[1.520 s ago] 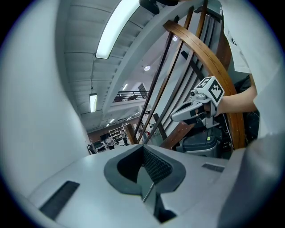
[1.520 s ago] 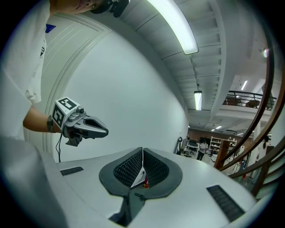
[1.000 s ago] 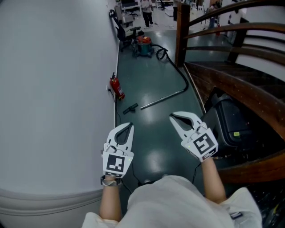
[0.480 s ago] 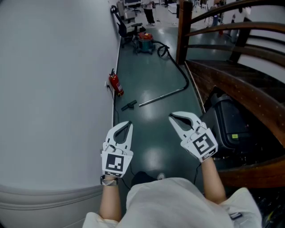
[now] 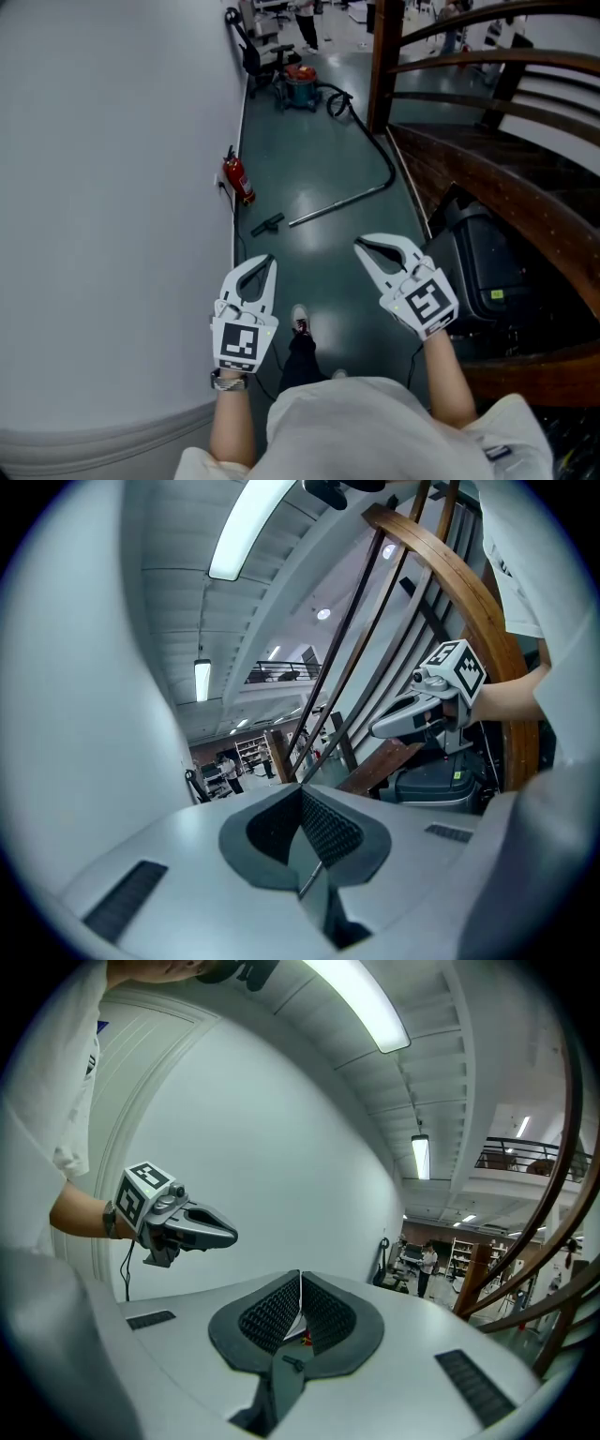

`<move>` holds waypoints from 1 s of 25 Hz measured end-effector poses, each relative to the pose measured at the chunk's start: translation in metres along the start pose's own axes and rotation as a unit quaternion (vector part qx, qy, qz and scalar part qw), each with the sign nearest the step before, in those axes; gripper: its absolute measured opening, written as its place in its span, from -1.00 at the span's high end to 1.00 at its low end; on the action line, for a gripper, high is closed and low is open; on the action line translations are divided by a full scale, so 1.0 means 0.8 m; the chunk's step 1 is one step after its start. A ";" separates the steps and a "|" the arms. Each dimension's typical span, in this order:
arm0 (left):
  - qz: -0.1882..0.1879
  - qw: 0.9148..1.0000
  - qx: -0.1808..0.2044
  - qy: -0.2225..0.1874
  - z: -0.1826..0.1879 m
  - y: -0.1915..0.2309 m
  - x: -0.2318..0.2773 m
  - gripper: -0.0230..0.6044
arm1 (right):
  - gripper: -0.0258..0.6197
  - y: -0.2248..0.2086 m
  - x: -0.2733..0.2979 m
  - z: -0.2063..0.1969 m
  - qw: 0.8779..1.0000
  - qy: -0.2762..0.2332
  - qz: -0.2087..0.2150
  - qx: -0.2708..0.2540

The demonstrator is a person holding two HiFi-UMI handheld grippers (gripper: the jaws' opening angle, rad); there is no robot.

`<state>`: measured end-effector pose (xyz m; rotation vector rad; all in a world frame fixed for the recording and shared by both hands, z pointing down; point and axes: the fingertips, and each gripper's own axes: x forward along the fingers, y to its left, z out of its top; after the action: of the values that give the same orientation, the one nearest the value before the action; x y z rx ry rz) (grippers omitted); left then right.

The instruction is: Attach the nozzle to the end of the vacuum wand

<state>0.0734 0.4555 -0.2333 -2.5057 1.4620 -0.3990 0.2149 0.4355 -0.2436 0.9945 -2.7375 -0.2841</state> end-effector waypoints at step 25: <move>-0.027 0.999 -0.035 0.002 -0.085 0.285 0.257 0.93 | 0.83 -0.197 0.325 -0.008 0.999 0.022 -0.044 0.008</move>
<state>-0.0386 0.1625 -0.2157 -2.6052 1.4359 -0.3689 0.1176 0.1475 -0.2421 1.1129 -2.6649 -0.2514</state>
